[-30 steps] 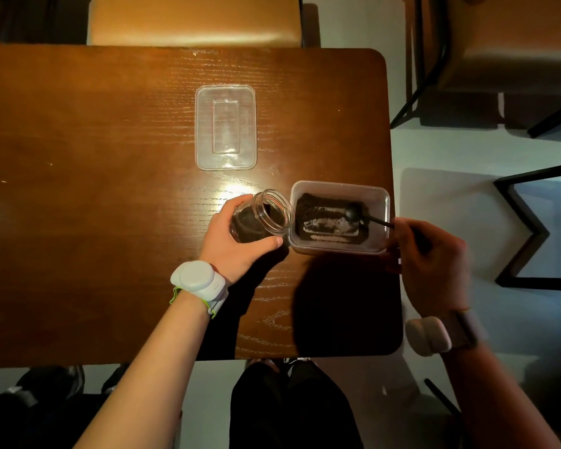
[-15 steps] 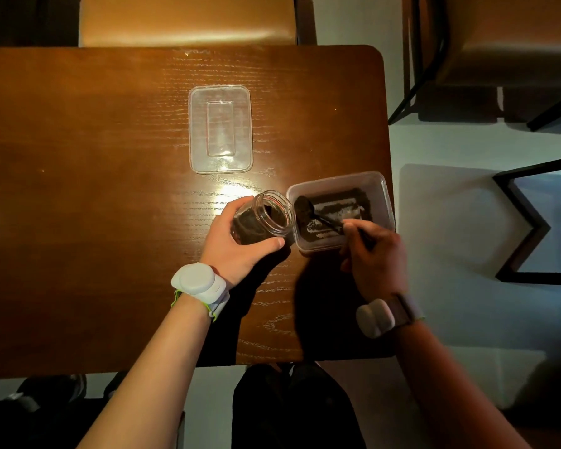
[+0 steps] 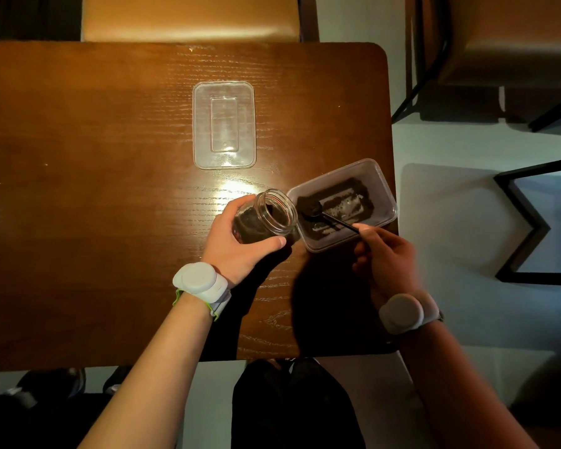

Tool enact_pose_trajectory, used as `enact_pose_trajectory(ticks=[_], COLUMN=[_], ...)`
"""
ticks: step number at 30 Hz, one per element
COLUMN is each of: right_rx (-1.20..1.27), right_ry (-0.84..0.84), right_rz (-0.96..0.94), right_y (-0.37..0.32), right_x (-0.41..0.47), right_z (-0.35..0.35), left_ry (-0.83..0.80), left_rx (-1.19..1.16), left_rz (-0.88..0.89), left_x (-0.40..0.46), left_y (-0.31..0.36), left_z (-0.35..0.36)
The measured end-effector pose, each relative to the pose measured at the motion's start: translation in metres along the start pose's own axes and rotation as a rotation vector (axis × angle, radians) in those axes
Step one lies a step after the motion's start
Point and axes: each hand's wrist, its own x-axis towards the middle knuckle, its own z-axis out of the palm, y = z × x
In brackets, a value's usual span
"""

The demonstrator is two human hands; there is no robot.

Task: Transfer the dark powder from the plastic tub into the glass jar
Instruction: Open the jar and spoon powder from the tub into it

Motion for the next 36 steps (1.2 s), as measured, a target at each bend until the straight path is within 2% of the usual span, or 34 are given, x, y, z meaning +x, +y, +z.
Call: enact_pose_trajectory(ticks=[9, 15, 18, 22, 24, 32, 36], right_rx=[0.127, 0.100, -0.173, -0.669, -0.712, -0.408, -0.509], right_ry=[-0.028, -0.151, -0.195, -0.250, -0.255, -0.070, 0.045], right_rz=[0.038, -0.057, -0.289, -0.880, -0.992, -0.720, -0.706], right_y=[-0.010, -0.022, -0.019, -0.014, -0.014, -0.031, -0.024], right_x=[-0.008, -0.033, -0.044, -0.045, -0.044, -0.033, -0.007], right_z=[-0.018, -0.010, 0.003, 0.007, 0.004, -0.013, -0.035], left_ry=[-0.018, -0.027, -0.025, -0.018, -0.018, -0.010, -0.005], left_rx=[-0.018, 0.008, 0.020, 0.018, 0.022, 0.030, 0.018], left_rz=[0.004, 0.012, 0.015, 0.025, 0.026, 0.031, 0.028], left_x=[-0.007, -0.007, -0.007, -0.007, -0.007, -0.010, -0.013], left_y=[0.007, 0.009, 0.009, 0.008, 0.008, 0.007, 0.006], left_z=[0.004, 0.010, 0.010, 0.010, 0.009, 0.008, 0.008])
